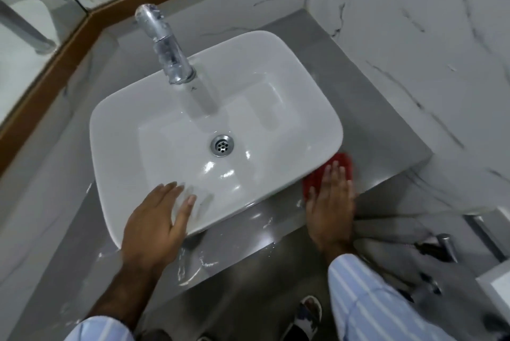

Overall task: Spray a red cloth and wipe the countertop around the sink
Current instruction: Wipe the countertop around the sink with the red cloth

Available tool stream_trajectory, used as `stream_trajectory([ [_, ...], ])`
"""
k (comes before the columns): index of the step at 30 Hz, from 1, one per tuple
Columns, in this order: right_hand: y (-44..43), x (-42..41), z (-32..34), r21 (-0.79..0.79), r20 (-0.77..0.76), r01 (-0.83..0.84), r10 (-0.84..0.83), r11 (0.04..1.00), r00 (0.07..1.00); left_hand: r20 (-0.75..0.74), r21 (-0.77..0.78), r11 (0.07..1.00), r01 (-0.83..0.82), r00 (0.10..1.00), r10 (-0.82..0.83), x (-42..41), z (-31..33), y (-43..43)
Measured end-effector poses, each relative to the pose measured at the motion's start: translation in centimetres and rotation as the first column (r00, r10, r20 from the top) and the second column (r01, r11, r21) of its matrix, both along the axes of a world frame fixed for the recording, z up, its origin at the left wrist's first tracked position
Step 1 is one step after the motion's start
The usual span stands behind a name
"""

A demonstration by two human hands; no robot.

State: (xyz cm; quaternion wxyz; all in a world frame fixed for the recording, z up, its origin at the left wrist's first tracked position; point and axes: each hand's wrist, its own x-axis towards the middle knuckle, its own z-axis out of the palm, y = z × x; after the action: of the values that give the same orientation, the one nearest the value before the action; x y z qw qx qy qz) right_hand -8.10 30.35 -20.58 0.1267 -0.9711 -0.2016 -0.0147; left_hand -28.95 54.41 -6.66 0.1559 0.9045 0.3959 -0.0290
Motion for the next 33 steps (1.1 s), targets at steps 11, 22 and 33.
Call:
stream_trajectory([
  [11, -0.5, -5.4, -0.7, 0.027, 0.010, -0.253, 0.253, 0.967, 0.968, 0.018, 0.107, 0.939, 0.326, 0.944, -0.330, -5.8, 1.1, 6.6],
  [22, 11.5, -28.1, -1.7, 0.016, -0.069, -0.607, 0.607, 0.794, 0.792, 0.135, 0.206, 0.907, 0.368, 0.907, -0.399, -7.6, -1.7, 9.1],
  [33, 11.9, -27.1, -0.6, -0.071, -0.114, -0.457, 0.448, 0.887, 0.887, 0.497, -0.036, 0.998, -0.054, 0.865, 0.065, -23.0, 0.5, 4.8],
])
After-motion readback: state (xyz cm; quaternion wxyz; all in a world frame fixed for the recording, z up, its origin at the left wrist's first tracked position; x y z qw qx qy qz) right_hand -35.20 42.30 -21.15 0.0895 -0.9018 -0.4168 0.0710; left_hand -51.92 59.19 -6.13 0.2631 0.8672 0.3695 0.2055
